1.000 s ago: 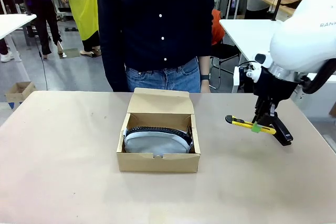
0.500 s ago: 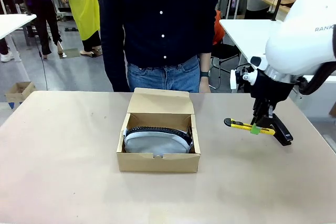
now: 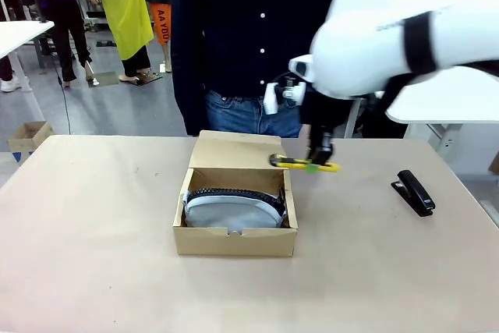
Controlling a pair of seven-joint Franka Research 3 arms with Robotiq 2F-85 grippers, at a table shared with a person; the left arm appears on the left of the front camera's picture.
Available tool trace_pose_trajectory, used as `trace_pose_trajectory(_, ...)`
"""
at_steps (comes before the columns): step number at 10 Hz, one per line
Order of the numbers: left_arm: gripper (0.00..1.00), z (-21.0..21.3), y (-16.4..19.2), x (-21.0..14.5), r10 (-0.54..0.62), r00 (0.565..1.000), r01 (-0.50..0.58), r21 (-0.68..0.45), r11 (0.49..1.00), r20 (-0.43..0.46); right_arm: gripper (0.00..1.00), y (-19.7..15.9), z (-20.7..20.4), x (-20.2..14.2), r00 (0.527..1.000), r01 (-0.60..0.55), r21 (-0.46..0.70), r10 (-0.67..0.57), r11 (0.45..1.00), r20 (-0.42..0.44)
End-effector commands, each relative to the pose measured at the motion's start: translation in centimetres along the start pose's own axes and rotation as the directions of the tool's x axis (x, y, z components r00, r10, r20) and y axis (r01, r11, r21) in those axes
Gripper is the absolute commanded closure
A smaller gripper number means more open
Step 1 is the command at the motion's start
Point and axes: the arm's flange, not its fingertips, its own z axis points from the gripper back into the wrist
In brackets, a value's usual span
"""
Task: Pack the items into the box.
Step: Pick up the item specified by the human and place it in the Mailer Box.
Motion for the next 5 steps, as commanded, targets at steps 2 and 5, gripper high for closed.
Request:
trace_pose_trajectory(2,0.00,0.2,-0.2,0.1,-0.020,1.000,0.021,-0.013,1.000,0.017,0.73,-2.2,-2.0,8.1,0.998,-0.042,0.016,0.041,0.999,0.041)
trace_pose_trajectory(5,0.00,0.2,-0.2,0.1,-0.020,1.000,0.021,-0.013,1.000,0.017,0.73,-2.1,-4.7,13.8,0.999,-0.039,0.090,0.039,0.995,-0.006)
